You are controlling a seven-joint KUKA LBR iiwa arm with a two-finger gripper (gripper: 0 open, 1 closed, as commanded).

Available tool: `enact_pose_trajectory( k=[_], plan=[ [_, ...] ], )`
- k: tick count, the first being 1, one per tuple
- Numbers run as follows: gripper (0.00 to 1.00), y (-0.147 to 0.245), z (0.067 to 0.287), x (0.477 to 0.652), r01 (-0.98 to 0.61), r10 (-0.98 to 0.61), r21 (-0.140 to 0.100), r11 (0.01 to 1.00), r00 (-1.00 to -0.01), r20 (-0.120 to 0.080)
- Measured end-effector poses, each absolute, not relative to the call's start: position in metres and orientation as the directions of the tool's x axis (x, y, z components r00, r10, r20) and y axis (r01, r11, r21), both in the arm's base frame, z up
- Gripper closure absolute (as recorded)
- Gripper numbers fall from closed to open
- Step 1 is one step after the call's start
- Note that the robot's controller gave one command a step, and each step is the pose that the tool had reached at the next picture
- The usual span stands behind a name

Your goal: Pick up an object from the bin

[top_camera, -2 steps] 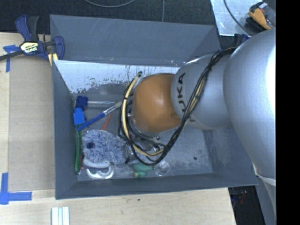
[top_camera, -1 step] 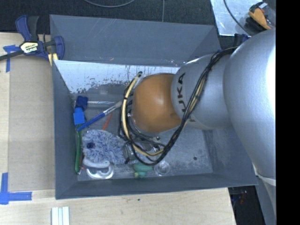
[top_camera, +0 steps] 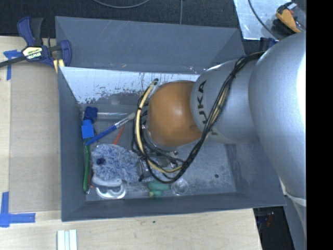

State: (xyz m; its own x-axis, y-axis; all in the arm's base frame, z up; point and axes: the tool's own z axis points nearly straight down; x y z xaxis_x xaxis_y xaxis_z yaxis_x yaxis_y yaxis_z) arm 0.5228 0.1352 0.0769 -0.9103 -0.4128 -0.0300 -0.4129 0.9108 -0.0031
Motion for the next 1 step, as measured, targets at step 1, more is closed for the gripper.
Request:
enact_pose_trajectory(
  k=[1],
  plan=[
    [1.00, 0.1352, 0.0787, 0.5232, -0.412, -0.411, -0.003, 0.911, -0.911, -0.032]
  ],
)
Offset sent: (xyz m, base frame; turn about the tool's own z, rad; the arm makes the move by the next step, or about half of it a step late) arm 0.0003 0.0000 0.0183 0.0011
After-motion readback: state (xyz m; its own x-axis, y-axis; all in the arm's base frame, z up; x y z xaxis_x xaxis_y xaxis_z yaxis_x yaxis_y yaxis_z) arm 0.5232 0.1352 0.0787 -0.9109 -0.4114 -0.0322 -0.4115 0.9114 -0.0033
